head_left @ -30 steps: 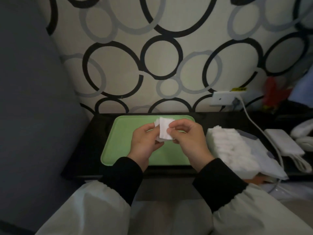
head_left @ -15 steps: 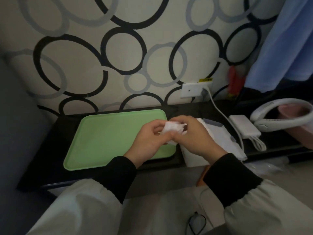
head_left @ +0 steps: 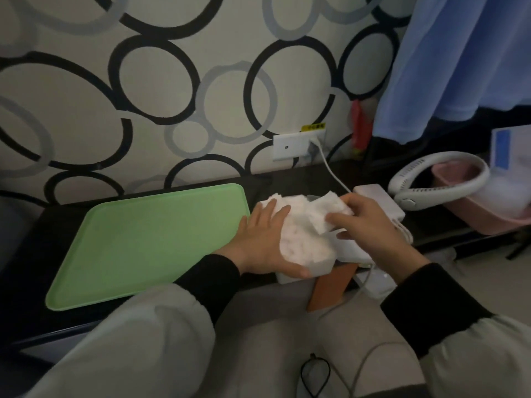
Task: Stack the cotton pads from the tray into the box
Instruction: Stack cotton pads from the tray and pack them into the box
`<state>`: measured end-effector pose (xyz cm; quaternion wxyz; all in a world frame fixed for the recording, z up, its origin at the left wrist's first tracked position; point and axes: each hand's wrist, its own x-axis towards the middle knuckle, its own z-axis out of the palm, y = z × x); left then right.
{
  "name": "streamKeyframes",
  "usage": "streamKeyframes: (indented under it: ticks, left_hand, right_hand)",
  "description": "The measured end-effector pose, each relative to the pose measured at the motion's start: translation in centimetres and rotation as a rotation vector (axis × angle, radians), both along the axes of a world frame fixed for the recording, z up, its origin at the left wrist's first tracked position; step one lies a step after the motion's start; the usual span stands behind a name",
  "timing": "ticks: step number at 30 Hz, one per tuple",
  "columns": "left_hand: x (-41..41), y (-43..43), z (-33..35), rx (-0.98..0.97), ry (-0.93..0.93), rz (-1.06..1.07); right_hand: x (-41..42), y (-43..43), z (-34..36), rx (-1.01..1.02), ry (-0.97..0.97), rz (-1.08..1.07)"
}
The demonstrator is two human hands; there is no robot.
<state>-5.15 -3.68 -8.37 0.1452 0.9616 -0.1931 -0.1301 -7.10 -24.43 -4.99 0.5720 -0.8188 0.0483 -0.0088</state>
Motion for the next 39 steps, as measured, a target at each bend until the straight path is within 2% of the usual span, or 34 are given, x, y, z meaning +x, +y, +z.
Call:
streamKeyframes:
  ticks: [6, 9, 11, 18, 24, 30, 33, 36, 39]
  left_hand:
    - [2.3, 0.5, 0.0, -0.040, 0.024, -0.005]
    - [2.9, 0.7, 0.8, -0.048, -0.056, -0.061]
    - [3.2, 0.4, 1.3, -0.005, -0.084, -0.101]
    - [4.7, 0.7, 2.2, 0.075, 0.002, -0.148]
    - [4.7, 0.0, 2.8, 0.230, -0.068, -0.187]
    - [5.7, -1.6, 3.1, 0.365, 0.094, -0.152]
    - [5.9, -1.6, 2.5, 0.315, 0.100, -0.145]
    - [5.9, -1.2, 1.9, 0.204, -0.011, -0.156]
    - [5.9, -0.8, 1.7, 0.193, -0.091, -0.190]
  right_hand:
    - [0.5, 0.0, -0.6, 0.012, -0.003, 0.104]
    - [0.9, 0.0, -0.7, 0.066, -0.005, 0.113]
    - [1.2, 0.1, -0.8, 0.081, 0.000, 0.111]
    - [1.6, 0.8, -0.7, 0.105, 0.022, 0.124]
    - [1.2, 1.2, -1.3, 0.143, 0.101, 0.100]
    - [1.3, 1.0, -1.8, 0.146, 0.111, 0.078]
    - [1.2, 1.0, -1.3, 0.097, 0.116, 0.145]
    - [1.1, 0.6, -0.8, 0.040, 0.056, 0.256]
    - [0.6, 0.7, -0.5, -0.181, -0.091, 0.376]
